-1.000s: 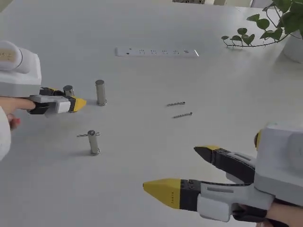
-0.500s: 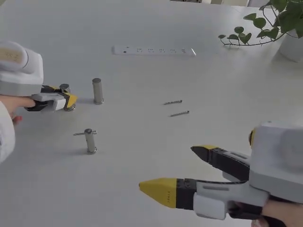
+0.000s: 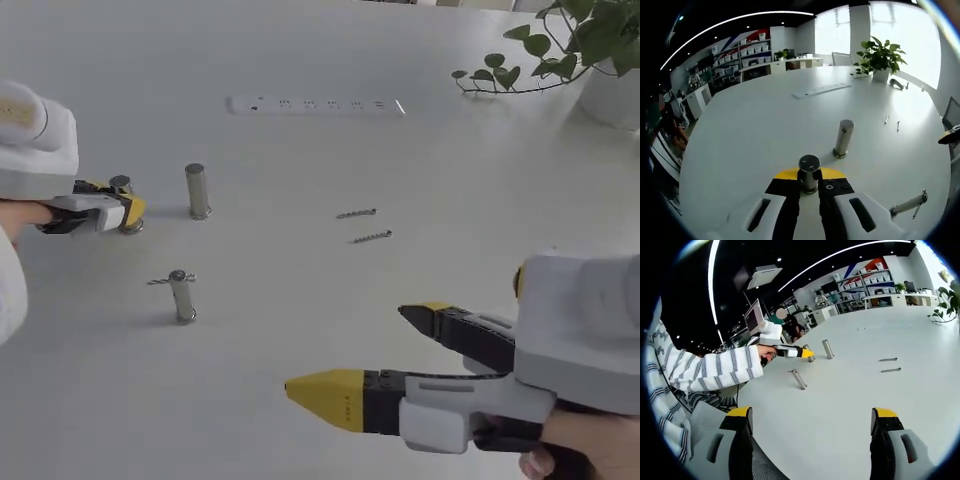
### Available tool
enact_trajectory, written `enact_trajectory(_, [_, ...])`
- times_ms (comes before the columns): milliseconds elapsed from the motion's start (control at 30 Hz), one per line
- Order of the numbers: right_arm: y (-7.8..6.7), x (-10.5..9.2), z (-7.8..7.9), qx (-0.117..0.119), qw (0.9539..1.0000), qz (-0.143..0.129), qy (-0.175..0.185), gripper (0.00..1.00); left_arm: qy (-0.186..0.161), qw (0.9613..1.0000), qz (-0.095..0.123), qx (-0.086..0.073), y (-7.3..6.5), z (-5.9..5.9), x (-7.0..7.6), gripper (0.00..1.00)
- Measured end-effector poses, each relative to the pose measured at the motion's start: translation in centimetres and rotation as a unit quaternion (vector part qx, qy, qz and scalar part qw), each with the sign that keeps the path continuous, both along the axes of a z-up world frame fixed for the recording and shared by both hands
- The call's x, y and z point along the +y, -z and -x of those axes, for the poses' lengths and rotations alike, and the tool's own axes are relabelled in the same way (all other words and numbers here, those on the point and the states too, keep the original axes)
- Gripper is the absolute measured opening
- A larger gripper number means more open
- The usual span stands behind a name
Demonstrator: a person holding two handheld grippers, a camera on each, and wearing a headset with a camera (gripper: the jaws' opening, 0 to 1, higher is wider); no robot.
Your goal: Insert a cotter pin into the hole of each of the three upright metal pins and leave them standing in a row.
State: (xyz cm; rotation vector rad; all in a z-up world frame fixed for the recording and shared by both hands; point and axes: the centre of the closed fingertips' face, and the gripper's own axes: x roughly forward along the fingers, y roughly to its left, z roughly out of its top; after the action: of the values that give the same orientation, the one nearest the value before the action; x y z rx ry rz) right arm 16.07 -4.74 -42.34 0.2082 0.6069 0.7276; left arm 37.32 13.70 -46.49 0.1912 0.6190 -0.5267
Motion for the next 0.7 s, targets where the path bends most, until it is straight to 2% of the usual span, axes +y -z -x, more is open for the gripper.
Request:
enact_trajectory(67, [0.1,0.0,0.0,0.001,1.0000,0.002,0.000,0.97,-0.005,1.0000,-0.003,0.003,-0.1,0.2,0.1,0.09])
enact_trajectory(133, [0.1,-0.1,0.0,0.001,1.0000,0.003,0.001,0.97,-0.001,0.9998,-0.018,-0.011,-0.7,0.7,0.0,0.09])
enact_trajectory(300, [0.0,0.0,0.0,-0.003,1.0000,0.003,-0.001,0.97,-0.007,0.9997,0.018,-0.018,-3.2,1.7,-0.7,0.09])
enact_trajectory(467, [-0.1,0.1,-0.1,-0.007,1.0000,0.004,-0.004,0.96,0.009,0.9992,0.027,-0.029,-5.2,2.7,-1.5,0.09])
enact_trajectory(533, [-0.2,0.2,-0.1,-0.009,0.9999,0.003,-0.006,0.96,0.010,0.9987,0.044,-0.025,-6.0,3.3,-1.9,0.09])
enact_trajectory(600, [-0.2,0.2,-0.1,-0.013,0.9999,0.009,-0.006,0.96,0.009,0.9986,0.046,-0.024,-6.8,3.9,-2.2,0.09])
enact_trajectory(700, [0.0,0.1,-0.2,-0.014,0.9996,0.020,-0.010,0.96,-0.002,0.9977,0.066,-0.014,-7.6,4.5,-2.7,0.09])
